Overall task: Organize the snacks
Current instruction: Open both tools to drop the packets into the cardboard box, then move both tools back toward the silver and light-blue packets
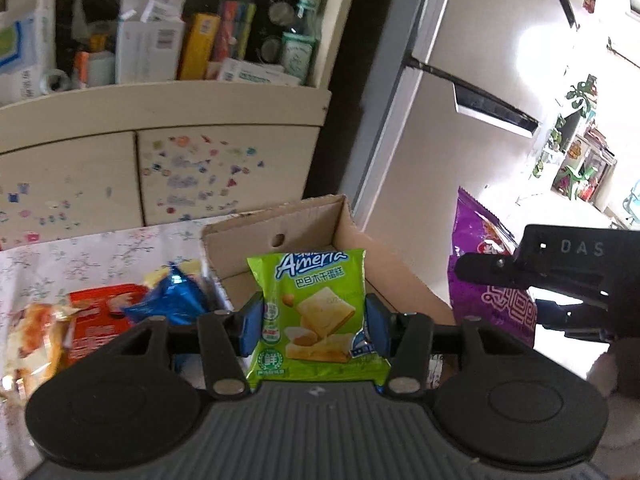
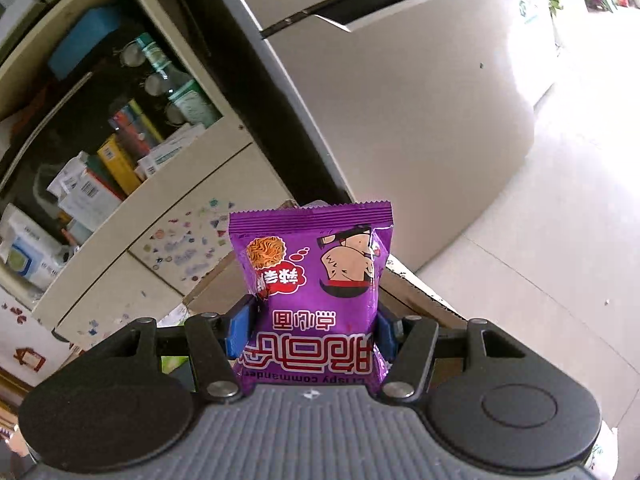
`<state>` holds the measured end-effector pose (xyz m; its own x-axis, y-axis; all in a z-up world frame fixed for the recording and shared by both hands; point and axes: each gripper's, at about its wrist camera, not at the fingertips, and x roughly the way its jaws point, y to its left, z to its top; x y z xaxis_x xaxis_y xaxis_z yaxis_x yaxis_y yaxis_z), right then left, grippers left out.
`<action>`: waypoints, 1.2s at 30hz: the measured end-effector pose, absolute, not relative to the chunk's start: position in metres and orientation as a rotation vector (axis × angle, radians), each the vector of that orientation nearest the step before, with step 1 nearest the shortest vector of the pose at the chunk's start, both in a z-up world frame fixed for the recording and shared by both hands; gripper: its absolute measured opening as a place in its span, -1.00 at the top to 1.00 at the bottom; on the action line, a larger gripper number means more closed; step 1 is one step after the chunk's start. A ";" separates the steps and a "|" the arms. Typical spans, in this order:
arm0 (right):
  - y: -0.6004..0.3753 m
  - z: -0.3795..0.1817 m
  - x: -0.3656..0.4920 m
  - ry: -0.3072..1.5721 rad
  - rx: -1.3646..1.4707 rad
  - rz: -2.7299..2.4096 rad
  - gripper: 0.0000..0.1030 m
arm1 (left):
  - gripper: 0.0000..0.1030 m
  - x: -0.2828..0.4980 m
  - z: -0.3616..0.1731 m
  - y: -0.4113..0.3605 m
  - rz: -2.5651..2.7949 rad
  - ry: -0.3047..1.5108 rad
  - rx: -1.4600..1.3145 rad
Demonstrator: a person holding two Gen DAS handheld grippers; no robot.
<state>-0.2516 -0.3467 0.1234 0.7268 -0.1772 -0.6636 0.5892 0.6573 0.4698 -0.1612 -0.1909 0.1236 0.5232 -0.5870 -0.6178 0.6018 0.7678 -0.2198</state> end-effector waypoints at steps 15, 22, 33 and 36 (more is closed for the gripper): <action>-0.345 0.118 -0.236 0.633 0.741 -0.436 -0.54 | -0.55 -0.142 0.112 -0.186 -0.726 0.757 0.053; -0.329 0.120 -0.224 0.655 0.697 -0.300 -0.55 | -0.62 -0.134 0.111 -0.140 -0.672 0.759 0.077; -0.284 0.113 -0.210 0.750 0.632 -0.028 -0.55 | -0.66 -0.126 0.093 -0.059 -0.540 0.812 0.072; -0.274 0.106 -0.206 0.792 0.668 0.058 -0.55 | -0.66 -0.122 0.082 -0.042 -0.506 0.833 0.050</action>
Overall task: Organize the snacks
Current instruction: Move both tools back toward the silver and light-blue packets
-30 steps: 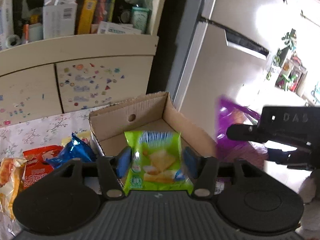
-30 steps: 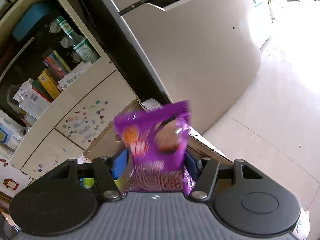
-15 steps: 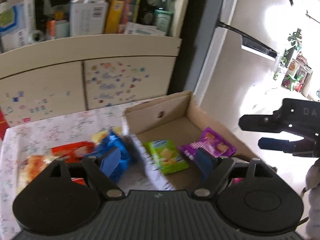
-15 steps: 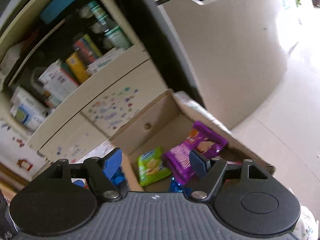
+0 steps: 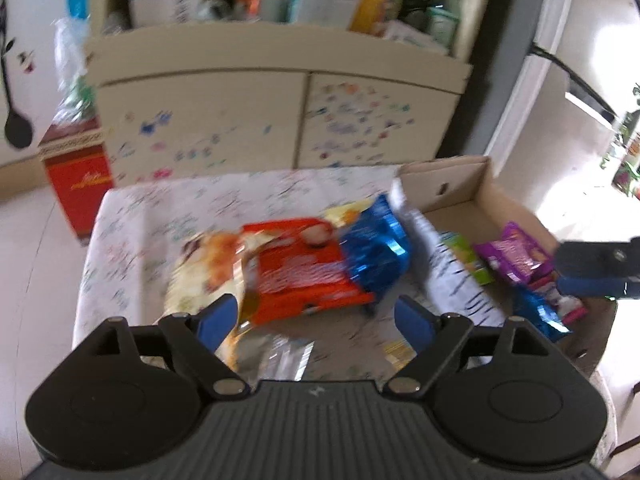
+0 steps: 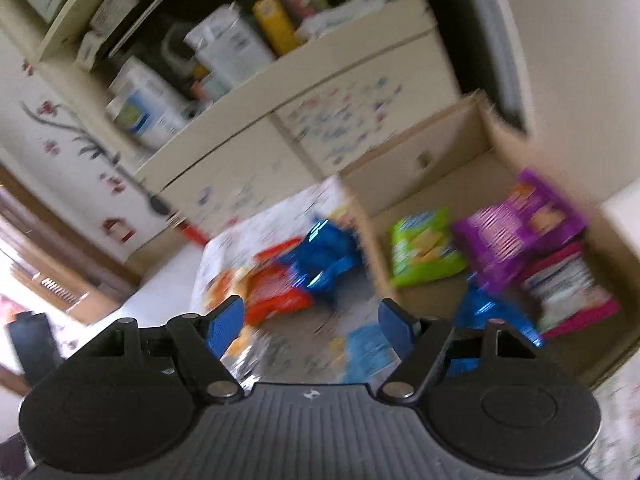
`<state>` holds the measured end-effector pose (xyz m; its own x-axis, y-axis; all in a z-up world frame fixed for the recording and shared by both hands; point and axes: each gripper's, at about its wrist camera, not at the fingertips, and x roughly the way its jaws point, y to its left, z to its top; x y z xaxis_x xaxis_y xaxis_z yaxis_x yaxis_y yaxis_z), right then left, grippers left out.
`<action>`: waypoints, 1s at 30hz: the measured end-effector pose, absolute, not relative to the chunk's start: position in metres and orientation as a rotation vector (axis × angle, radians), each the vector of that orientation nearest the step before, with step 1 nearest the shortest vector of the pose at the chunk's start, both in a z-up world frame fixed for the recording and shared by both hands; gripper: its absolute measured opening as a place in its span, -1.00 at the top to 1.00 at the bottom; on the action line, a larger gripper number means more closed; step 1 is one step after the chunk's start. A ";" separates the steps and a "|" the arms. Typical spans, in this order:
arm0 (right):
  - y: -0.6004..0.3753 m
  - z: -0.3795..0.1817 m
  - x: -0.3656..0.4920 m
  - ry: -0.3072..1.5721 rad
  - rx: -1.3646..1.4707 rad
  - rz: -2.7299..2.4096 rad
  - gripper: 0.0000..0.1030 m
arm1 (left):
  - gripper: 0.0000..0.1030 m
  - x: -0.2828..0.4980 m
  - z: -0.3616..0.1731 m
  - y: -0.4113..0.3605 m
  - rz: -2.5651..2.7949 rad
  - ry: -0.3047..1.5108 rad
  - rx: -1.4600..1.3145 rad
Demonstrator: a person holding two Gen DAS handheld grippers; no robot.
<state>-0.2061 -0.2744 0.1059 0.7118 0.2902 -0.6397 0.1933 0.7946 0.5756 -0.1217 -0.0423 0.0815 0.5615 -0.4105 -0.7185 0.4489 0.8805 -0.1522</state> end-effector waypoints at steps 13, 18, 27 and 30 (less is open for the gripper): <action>-0.241 0.077 -0.192 0.952 0.728 0.106 -0.55 | -0.51 -0.115 0.032 -0.047 -0.524 0.901 0.171; -0.236 0.071 -0.186 0.970 0.708 0.040 -0.55 | -0.33 -0.115 0.022 -0.055 -0.528 0.864 0.239; -0.208 0.060 -0.170 0.996 0.550 -0.057 -0.56 | 0.02 -0.123 0.026 -0.037 -0.535 0.864 0.213; -0.199 0.056 -0.165 0.995 0.474 -0.110 -0.58 | 0.02 -0.128 0.025 -0.028 -0.530 0.867 0.212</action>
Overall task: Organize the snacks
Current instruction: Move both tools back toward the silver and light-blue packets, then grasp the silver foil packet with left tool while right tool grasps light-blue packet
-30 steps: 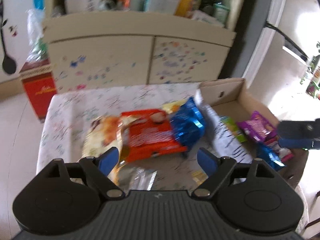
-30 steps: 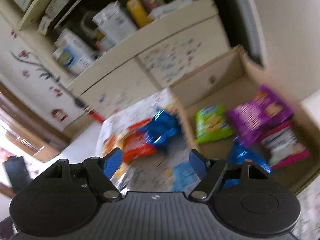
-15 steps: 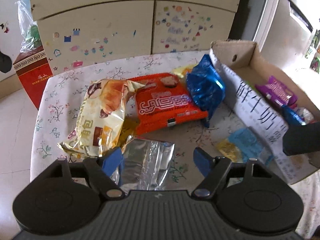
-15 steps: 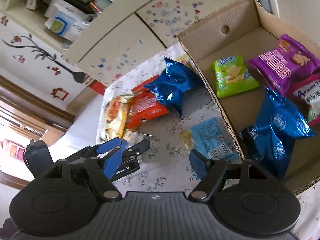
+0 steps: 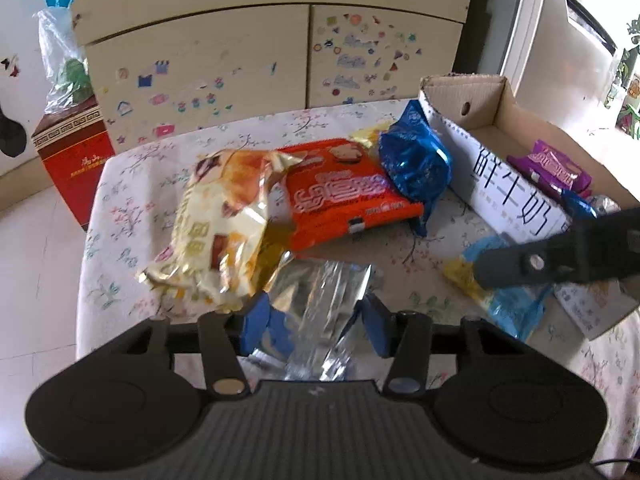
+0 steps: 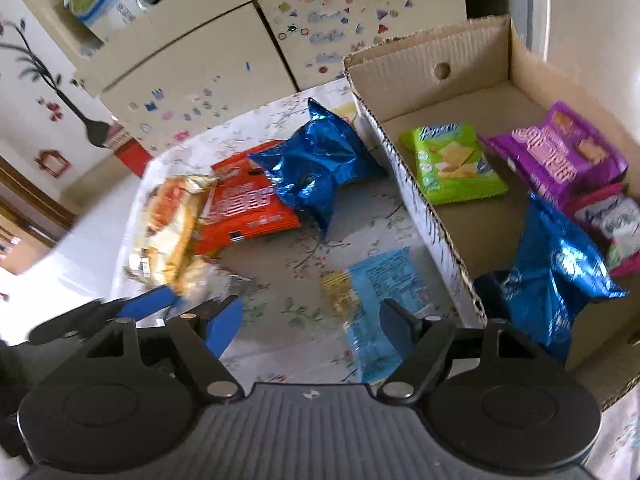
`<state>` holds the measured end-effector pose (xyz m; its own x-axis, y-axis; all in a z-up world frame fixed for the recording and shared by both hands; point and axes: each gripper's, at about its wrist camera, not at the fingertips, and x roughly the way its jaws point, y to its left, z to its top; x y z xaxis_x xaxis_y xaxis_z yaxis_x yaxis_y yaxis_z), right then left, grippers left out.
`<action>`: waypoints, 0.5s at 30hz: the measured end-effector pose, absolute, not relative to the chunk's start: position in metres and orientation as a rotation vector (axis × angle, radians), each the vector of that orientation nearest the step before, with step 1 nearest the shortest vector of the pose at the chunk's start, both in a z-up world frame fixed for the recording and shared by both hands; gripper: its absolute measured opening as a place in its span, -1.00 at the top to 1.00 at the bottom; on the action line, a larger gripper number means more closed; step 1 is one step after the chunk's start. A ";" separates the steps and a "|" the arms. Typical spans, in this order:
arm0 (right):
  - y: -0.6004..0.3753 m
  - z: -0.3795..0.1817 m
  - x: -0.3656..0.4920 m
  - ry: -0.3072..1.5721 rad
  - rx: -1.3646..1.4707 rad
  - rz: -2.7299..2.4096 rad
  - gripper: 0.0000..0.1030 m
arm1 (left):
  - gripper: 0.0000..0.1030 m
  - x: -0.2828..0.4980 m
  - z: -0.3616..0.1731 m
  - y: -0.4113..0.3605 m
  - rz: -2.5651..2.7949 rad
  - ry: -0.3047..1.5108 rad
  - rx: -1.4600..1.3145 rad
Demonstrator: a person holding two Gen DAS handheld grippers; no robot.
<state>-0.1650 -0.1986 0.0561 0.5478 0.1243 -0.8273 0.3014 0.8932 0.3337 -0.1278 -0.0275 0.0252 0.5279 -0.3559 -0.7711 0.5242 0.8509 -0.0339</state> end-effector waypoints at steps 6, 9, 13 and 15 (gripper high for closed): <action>-0.192 0.039 -0.153 1.036 0.432 -0.199 -0.62 | 0.02 -0.132 0.020 -0.010 -0.520 0.892 0.187; -0.185 0.035 -0.149 1.045 0.404 -0.186 -0.69 | 0.02 -0.131 0.021 -0.004 -0.521 0.894 0.173; -0.186 0.033 -0.149 1.074 0.510 -0.087 -0.69 | 0.02 -0.134 0.024 -0.002 -0.529 0.887 0.191; -0.195 0.037 -0.151 1.058 0.608 -0.029 -0.68 | 0.02 -0.134 0.026 0.001 -0.529 0.887 0.179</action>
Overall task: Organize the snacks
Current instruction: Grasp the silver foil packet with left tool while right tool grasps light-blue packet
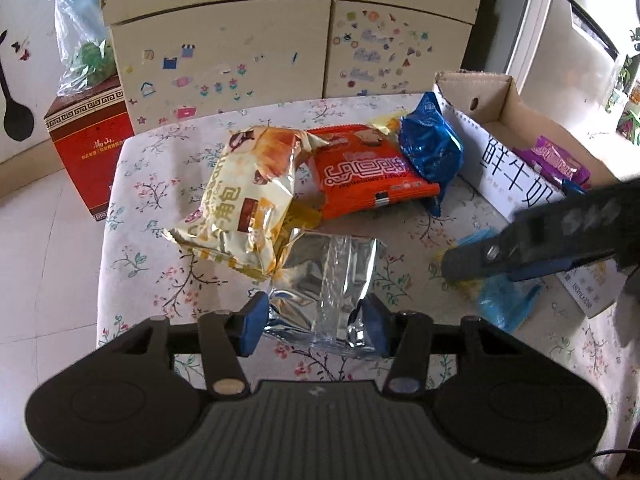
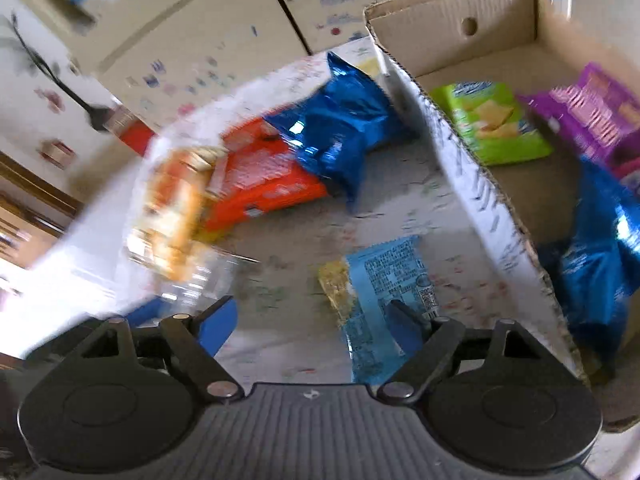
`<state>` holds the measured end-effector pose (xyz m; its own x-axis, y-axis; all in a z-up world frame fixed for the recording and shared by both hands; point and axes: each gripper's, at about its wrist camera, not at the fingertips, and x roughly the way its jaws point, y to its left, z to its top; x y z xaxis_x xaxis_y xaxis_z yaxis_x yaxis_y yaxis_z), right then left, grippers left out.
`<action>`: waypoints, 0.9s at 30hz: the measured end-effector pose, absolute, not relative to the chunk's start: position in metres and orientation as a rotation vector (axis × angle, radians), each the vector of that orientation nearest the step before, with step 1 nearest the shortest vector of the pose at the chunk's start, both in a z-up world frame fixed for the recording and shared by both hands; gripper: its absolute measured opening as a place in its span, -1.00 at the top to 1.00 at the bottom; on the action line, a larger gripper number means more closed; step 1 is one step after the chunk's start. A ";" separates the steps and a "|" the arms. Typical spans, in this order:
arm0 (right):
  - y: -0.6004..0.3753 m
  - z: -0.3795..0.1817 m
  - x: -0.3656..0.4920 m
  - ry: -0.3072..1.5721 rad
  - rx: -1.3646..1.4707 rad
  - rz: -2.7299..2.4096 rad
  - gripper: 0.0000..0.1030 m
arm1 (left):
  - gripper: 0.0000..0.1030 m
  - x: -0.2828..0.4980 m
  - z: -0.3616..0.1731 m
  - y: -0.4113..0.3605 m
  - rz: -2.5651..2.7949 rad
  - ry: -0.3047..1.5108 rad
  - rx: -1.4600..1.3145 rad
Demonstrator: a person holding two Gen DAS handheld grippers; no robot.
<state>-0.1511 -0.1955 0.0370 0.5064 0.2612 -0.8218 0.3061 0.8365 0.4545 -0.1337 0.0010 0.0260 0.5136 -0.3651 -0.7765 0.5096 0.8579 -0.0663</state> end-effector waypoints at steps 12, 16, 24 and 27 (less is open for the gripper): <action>-0.186 0.034 -0.142 1.073 0.425 -0.152 -0.68 | -0.28 -0.123 0.019 -0.011 -0.567 0.856 0.198; -0.179 0.024 -0.138 1.102 0.373 -0.170 -0.68 | -0.19 -0.114 0.007 -0.008 -0.570 0.892 0.156; -0.159 0.017 -0.137 1.121 0.216 -0.126 -0.30 | -0.08 -0.127 0.009 0.004 -0.556 0.924 0.153; -0.158 0.017 -0.138 1.127 0.228 -0.108 -0.30 | -0.08 -0.132 0.009 0.008 -0.537 0.924 0.175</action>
<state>-0.1376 -0.1577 0.0175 0.4275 0.0294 -0.9035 0.2003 0.9716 0.1264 -0.1324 0.0082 0.0094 0.4827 -0.3646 -0.7963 0.5108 0.8558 -0.0822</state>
